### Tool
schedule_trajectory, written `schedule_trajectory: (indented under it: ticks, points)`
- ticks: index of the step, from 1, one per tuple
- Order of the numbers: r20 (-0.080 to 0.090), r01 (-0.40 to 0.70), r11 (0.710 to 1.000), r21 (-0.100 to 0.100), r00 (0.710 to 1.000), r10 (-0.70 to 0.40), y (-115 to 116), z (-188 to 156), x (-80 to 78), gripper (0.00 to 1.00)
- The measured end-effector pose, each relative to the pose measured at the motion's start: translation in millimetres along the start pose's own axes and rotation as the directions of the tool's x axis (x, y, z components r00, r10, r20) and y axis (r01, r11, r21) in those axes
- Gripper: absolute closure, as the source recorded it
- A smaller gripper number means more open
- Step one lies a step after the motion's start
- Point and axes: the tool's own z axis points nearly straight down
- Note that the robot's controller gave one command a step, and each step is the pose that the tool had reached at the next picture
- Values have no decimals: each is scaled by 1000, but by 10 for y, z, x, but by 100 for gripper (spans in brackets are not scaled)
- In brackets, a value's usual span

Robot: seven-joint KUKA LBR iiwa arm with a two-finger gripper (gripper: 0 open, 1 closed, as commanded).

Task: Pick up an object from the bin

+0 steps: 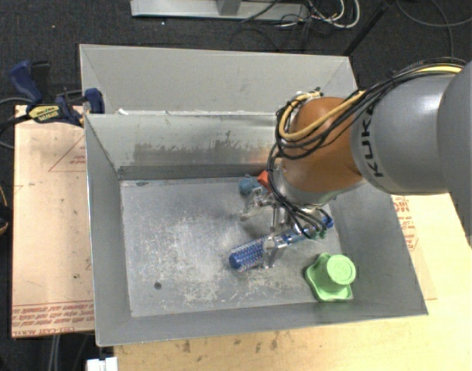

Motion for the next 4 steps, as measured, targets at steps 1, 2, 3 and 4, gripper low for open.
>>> schedule_trajectory:
  ticks: [1,2,3,4]
  points:
    - [-3,13,1000,0,1000,-13,-259,14,45,0]
    - [-1,-159,987,-1,987,159,-258,252,21,0]
    - [-2,-157,988,0,988,157,-256,226,3,0]
    - [5,-158,987,0,987,158,-258,200,-22,100]
